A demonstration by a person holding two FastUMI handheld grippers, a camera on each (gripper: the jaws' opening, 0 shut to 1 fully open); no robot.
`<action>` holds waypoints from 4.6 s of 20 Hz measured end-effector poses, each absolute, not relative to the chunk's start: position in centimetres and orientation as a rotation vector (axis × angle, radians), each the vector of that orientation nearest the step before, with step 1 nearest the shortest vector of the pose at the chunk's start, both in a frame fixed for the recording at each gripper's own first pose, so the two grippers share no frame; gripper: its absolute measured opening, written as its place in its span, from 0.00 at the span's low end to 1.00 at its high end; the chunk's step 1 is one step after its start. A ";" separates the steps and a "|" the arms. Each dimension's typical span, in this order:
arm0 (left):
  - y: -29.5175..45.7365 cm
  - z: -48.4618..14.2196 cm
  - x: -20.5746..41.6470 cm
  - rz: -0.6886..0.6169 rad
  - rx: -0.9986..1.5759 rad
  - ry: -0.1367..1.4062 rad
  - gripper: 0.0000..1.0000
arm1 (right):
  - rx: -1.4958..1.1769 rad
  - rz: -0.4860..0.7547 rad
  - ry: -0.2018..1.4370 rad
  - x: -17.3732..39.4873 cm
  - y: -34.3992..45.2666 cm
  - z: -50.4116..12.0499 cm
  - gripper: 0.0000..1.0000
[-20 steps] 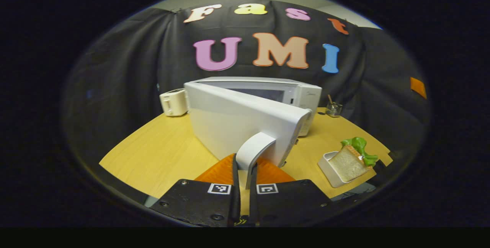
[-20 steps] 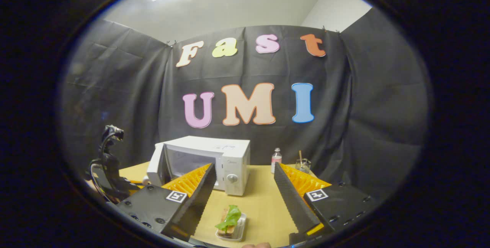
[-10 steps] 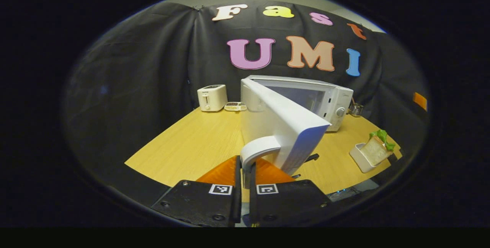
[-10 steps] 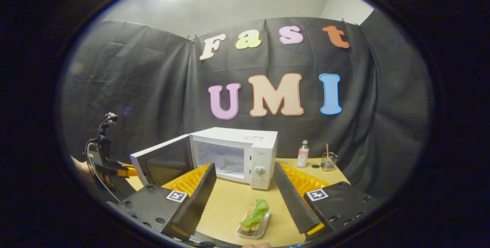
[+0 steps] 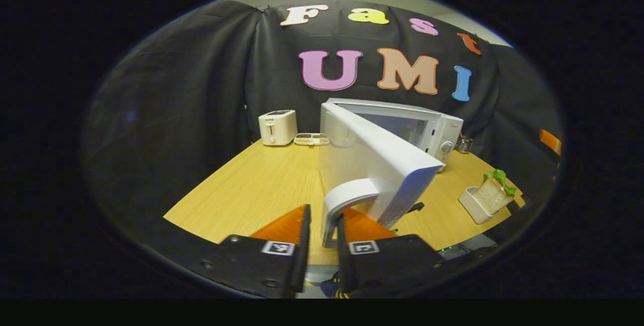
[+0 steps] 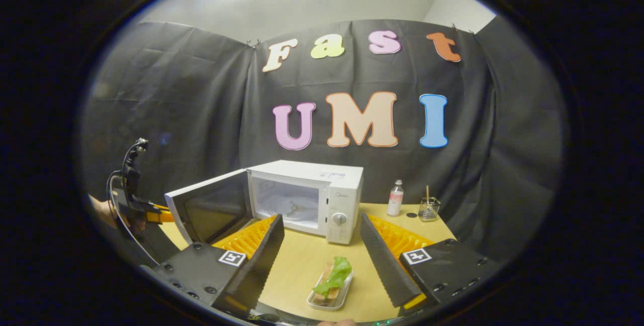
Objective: Open the microwave oven with the left hand, put the food in, and close the microwave oven.
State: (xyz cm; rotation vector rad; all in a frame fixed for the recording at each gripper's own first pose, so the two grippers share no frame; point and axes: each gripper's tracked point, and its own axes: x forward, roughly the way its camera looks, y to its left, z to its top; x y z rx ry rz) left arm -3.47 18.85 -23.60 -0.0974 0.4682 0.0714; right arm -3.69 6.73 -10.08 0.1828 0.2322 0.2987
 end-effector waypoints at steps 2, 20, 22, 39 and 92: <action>18.1 -22.6 -4.0 0.050 -0.111 0.503 0.78 | 0.172 0.307 0.246 -3.8 6.7 -10.5 0.93; 16.3 -10.3 -7.0 0.044 -0.036 0.295 0.98 | 0.116 0.274 0.412 -4.7 7.5 -18.3 0.96; 15.7 -8.2 -6.4 0.044 -0.046 0.249 1.00 | 0.132 0.255 0.495 -5.2 7.7 -21.4 0.97; 14.2 -1.9 -0.1 0.037 -0.032 0.099 0.98 | 0.221 0.208 0.791 -8.1 9.5 -32.8 0.40; 21.0 -7.1 7.6 -0.089 -0.150 0.221 0.96 | 1.404 -0.169 0.850 23.6 36.5 -31.8 0.28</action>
